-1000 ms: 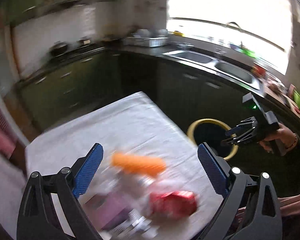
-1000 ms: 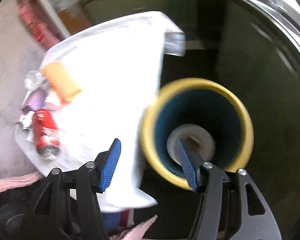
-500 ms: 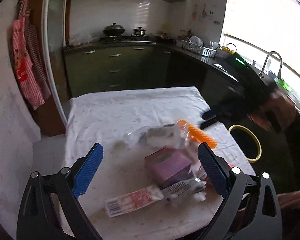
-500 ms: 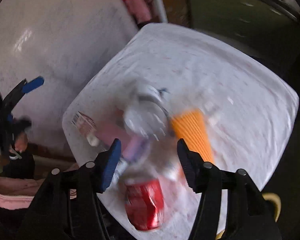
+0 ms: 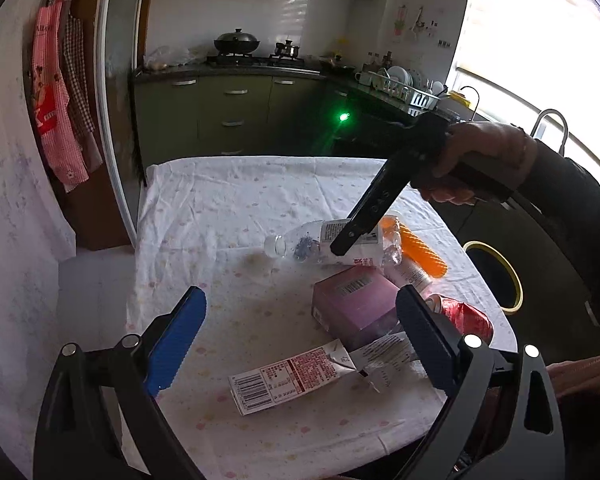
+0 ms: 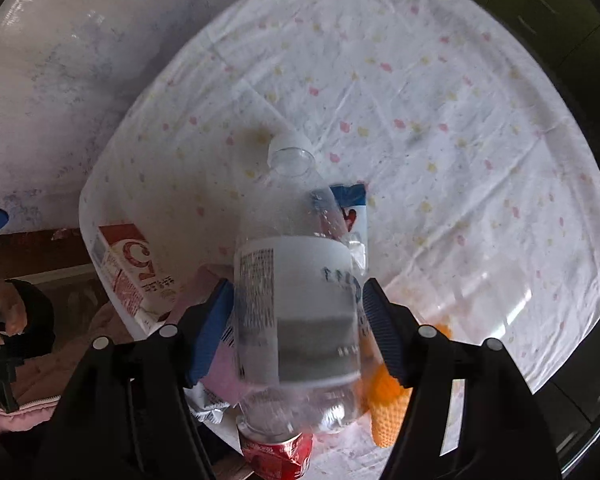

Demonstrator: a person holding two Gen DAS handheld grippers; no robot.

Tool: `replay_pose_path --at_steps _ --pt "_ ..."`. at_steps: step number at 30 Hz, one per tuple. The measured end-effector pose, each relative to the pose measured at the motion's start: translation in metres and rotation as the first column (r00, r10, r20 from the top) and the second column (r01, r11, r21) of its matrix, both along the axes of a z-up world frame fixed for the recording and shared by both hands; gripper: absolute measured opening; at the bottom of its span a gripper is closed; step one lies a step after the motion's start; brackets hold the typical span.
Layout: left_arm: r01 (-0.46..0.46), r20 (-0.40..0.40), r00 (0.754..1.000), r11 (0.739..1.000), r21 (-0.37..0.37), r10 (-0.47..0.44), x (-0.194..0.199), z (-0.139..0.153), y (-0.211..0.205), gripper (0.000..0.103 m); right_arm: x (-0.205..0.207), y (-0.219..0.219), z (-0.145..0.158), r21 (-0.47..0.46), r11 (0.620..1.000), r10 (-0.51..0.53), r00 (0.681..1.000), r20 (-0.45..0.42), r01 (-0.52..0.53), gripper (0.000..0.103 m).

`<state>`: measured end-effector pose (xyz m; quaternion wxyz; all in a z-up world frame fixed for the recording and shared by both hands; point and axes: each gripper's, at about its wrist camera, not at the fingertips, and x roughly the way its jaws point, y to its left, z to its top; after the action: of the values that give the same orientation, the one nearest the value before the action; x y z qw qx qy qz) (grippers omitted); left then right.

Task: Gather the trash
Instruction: 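Grasp the clear water bottle with the right gripper, then carry the water bottle with the right gripper and drop it into the bin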

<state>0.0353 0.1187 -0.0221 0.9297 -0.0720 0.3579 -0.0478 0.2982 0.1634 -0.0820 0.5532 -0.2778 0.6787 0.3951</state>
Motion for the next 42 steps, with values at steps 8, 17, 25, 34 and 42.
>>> replay_pose_path --at_steps 8,17,25,34,42 --pt "0.011 -0.006 1.0 1.0 -0.001 -0.011 0.002 -0.003 0.0 0.094 -0.005 0.017 -0.02 -0.05 0.998 0.043 0.999 0.018 -0.042 0.062" --pt "0.018 -0.003 1.0 1.0 0.007 -0.018 0.001 -0.002 -0.005 0.094 -0.013 0.014 0.022 0.062 0.998 0.018 0.993 0.116 -0.025 0.06" --pt "0.055 0.006 0.998 0.998 0.032 -0.055 0.001 0.006 -0.025 0.094 -0.023 -0.034 0.079 0.162 0.987 -0.036 0.986 0.162 0.009 0.06" --pt "0.167 0.006 0.986 0.985 0.044 -0.167 0.012 0.007 -0.065 0.094 -0.041 -0.207 0.096 0.171 0.947 -0.303 0.931 0.202 0.271 0.06" --pt "0.26 -0.01 0.965 0.965 0.044 -0.26 0.031 0.002 -0.109 0.094 -0.06 -0.393 0.03 0.063 0.787 -0.614 0.771 0.167 0.614 0.061"
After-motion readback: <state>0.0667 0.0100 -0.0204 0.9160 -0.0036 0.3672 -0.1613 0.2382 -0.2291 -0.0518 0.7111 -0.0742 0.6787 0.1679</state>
